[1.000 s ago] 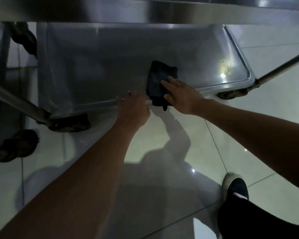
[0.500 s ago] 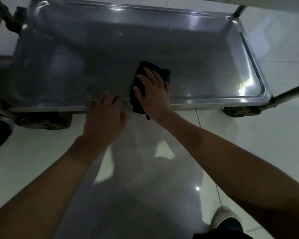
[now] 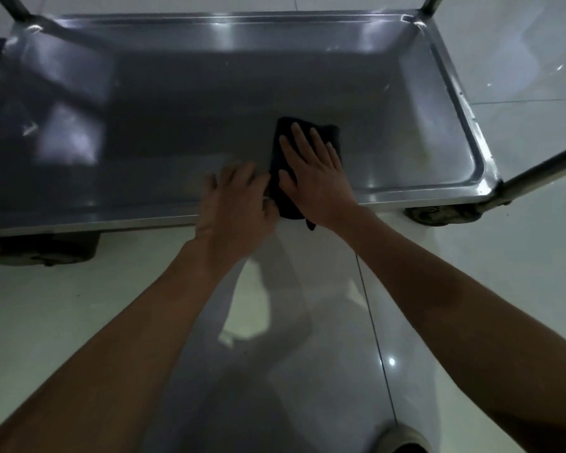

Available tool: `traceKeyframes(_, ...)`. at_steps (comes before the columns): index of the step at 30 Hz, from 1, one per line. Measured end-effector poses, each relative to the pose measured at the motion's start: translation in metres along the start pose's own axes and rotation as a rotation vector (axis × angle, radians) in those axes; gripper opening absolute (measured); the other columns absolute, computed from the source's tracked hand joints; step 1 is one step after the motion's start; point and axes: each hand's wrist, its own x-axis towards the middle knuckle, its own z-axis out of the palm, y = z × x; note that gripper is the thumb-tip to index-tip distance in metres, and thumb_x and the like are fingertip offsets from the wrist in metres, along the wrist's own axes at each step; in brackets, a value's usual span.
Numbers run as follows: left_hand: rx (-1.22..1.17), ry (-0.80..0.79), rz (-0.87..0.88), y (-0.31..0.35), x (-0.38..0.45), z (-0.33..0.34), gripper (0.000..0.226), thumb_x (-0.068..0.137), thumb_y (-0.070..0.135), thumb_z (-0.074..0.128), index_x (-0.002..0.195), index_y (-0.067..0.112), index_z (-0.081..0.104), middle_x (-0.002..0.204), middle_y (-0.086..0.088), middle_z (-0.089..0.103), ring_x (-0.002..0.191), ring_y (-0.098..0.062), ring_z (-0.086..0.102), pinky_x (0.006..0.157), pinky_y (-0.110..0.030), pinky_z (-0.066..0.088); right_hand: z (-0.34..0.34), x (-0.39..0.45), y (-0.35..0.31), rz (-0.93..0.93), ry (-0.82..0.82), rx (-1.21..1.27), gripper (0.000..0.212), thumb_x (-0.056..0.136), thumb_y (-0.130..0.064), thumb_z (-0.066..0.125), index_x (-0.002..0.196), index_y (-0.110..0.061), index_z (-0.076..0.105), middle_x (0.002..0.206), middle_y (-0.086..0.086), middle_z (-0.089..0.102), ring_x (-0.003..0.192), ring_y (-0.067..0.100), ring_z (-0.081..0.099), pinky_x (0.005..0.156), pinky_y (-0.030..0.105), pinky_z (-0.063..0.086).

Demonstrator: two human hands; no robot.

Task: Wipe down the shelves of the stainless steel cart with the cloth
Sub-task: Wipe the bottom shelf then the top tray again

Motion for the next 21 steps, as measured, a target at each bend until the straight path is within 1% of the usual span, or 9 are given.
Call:
traceKeyframes(2, -0.032, -0.01, 0.034, 0.026, 0.01, 0.004, 0.041, 0.081, 0.039, 0.05, 0.111, 0.016, 0.066, 0.117, -0.007, 0.06, 0.113, -0.033, 0.055, 0.091, -0.05, 0.046, -0.005, -0.009, 0.025, 0.029, 0.002, 0.016, 0.063, 0.106, -0.045, 0.028, 0.161, -0.02, 0.01, 0.169, 0.0, -0.001, 0.155, 0.027, -0.004, 0.125, 0.045, 0.001)
traceKeyframes(5, -0.067, -0.059, 0.051, 0.063, 0.023, 0.011, 0.048, 0.083, 0.043, 0.045, 0.121, 0.02, 0.064, 0.127, -0.008, 0.057, 0.119, -0.033, 0.053, 0.1, -0.053, 0.042, -0.014, -0.022, 0.063, 0.091, 0.007, 0.051, 0.064, 0.105, -0.045, 0.029, 0.161, -0.02, 0.007, 0.169, -0.001, 0.0, 0.155, 0.024, -0.004, 0.125, 0.044, 0.0)
traceKeyframes(8, -0.07, -0.093, 0.082, 0.095, 0.035, 0.021, 0.042, 0.091, 0.043, 0.045, 0.125, 0.023, 0.059, 0.133, -0.006, 0.053, 0.124, -0.031, 0.048, 0.105, -0.054, 0.038, -0.024, -0.035, 0.107, 0.17, 0.005, 0.064, 0.064, 0.103, -0.045, 0.026, 0.161, -0.022, 0.008, 0.169, -0.001, 0.002, 0.155, 0.023, -0.003, 0.125, 0.045, 0.001)
traceKeyframes(10, -0.052, -0.109, 0.112, 0.114, 0.041, 0.028, 0.039, 0.093, 0.042, 0.045, 0.124, 0.022, 0.059, 0.135, -0.005, 0.051, 0.127, -0.03, 0.045, 0.106, -0.054, 0.036, -0.031, -0.047, 0.137, 0.218, 0.024, 0.073, 0.061, 0.104, -0.043, 0.027, 0.16, -0.024, 0.012, 0.168, -0.001, 0.005, 0.155, 0.023, 0.0, 0.125, 0.045, 0.004)
traceKeyframes(12, -0.04, -0.12, 0.129, 0.129, 0.045, 0.034, 0.039, 0.091, 0.044, 0.043, 0.119, 0.023, 0.062, 0.131, -0.004, 0.052, 0.126, -0.029, 0.044, 0.103, -0.054, 0.037, -0.039, -0.058, 0.168, 0.268, 0.046, 0.06, 0.059, 0.105, -0.039, 0.03, 0.16, -0.023, 0.017, 0.168, 0.003, 0.007, 0.155, 0.025, 0.004, 0.125, 0.048, 0.007)
traceKeyframes(14, -0.04, -0.113, 0.113, 0.139, 0.047, 0.039, 0.035, 0.091, 0.045, 0.047, 0.114, 0.024, 0.064, 0.127, -0.003, 0.053, 0.123, -0.028, 0.046, 0.101, -0.057, 0.038, -0.046, -0.067, 0.194, 0.328, 0.044, 0.018, 0.058, 0.104, -0.039, 0.03, 0.16, -0.025, 0.019, 0.168, 0.007, 0.005, 0.155, 0.029, 0.004, 0.125, 0.049, 0.009)
traceKeyframes(17, -0.042, -0.071, 0.077, 0.143, 0.047, 0.043, 0.031, 0.091, 0.044, 0.05, 0.109, 0.025, 0.066, 0.124, -0.002, 0.054, 0.12, -0.028, 0.047, 0.099, -0.057, 0.039, -0.052, -0.073, 0.214, 0.411, 0.015, -0.007, 0.057, 0.105, -0.038, 0.031, 0.16, -0.029, 0.017, 0.167, 0.015, -0.002, 0.154, 0.034, -0.001, 0.123, 0.048, 0.004)
traceKeyframes(19, -0.037, -0.054, 0.089, 0.143, 0.045, 0.043, 0.032, 0.091, 0.044, 0.05, 0.11, 0.025, 0.066, 0.125, -0.001, 0.054, 0.122, -0.027, 0.046, 0.1, -0.058, 0.038, -0.05, -0.071, 0.214, 0.422, 0.027, -0.008, 0.058, 0.104, -0.037, 0.032, 0.16, -0.029, 0.016, 0.167, 0.015, 0.0, 0.154, 0.035, -0.001, 0.123, 0.048, 0.003)
traceKeyframes(21, -0.035, -0.041, 0.117, 0.139, 0.043, 0.044, 0.034, 0.09, 0.045, 0.052, 0.115, 0.027, 0.066, 0.13, 0.0, 0.054, 0.127, -0.026, 0.045, 0.101, -0.057, 0.038, -0.047, -0.068, 0.212, 0.425, 0.049, -0.017, 0.059, 0.104, -0.038, 0.031, 0.16, -0.027, 0.016, 0.167, 0.013, 0.004, 0.154, 0.033, 0.002, 0.123, 0.048, 0.005)
